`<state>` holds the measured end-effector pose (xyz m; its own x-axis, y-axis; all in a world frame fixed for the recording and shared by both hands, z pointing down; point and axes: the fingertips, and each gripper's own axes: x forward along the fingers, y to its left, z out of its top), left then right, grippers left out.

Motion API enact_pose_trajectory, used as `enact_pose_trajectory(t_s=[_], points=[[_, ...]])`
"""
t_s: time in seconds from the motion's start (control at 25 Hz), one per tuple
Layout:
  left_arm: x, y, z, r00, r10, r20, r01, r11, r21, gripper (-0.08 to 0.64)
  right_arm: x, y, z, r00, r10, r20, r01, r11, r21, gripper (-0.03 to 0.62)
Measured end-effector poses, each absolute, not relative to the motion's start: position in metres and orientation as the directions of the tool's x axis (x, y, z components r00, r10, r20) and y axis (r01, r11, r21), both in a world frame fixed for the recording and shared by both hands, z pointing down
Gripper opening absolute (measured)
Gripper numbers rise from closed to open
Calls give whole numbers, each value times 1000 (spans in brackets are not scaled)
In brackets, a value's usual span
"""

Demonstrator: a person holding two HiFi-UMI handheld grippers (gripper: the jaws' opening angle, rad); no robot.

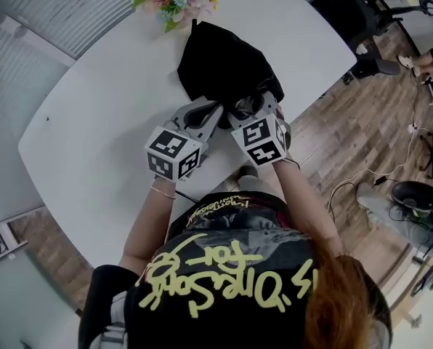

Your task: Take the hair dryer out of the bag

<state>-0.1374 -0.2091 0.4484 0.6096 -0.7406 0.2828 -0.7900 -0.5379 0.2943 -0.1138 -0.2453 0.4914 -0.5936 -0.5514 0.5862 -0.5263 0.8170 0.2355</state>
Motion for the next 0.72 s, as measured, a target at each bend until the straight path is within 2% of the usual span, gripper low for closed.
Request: enact_pose_trajectory(t_s=[0.16, 0.48, 0.72], points=[[-137, -208, 448, 603, -744, 289, -795, -531, 292, 20, -116, -245, 500, -627, -459, 630, -529, 844, 88, 302], [-136, -207, 444, 569, -764, 304, -821, -506, 265, 20, -111, -247, 496, -659, -423, 622, -542, 841, -2, 291], [-144, -218, 440, 506, -809, 301, -855, -424, 298, 18, -106, -248, 494, -702, -384, 600, -494, 869, -22, 287]])
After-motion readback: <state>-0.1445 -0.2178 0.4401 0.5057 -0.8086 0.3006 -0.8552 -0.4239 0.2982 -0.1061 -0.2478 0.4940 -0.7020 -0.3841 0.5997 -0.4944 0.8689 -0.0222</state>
